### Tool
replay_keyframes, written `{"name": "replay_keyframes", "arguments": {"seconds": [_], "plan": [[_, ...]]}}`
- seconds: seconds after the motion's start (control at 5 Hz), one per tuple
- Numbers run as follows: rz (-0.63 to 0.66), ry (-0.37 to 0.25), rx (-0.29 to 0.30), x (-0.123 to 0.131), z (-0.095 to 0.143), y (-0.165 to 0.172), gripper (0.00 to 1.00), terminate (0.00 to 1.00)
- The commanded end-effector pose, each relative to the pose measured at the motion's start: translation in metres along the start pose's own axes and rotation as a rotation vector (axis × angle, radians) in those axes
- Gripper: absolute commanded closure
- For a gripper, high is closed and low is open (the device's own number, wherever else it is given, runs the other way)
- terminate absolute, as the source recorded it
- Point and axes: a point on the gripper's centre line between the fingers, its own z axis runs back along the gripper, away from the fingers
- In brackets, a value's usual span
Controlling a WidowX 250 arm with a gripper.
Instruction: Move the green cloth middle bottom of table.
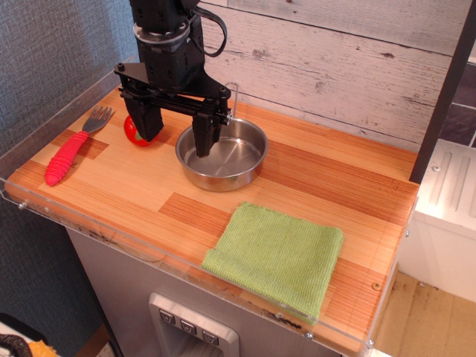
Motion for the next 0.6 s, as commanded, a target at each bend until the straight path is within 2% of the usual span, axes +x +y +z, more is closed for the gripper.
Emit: {"name": "replay_keyframes", "arguments": {"seconds": [0.0,0.4], "plan": [[0.000,0.000,0.000,0.000,0.000,0.000,0.00,0.00],[-0.034,0.006,-0.014,-0.022,-0.009,-0.048,0.00,0.00]]}}
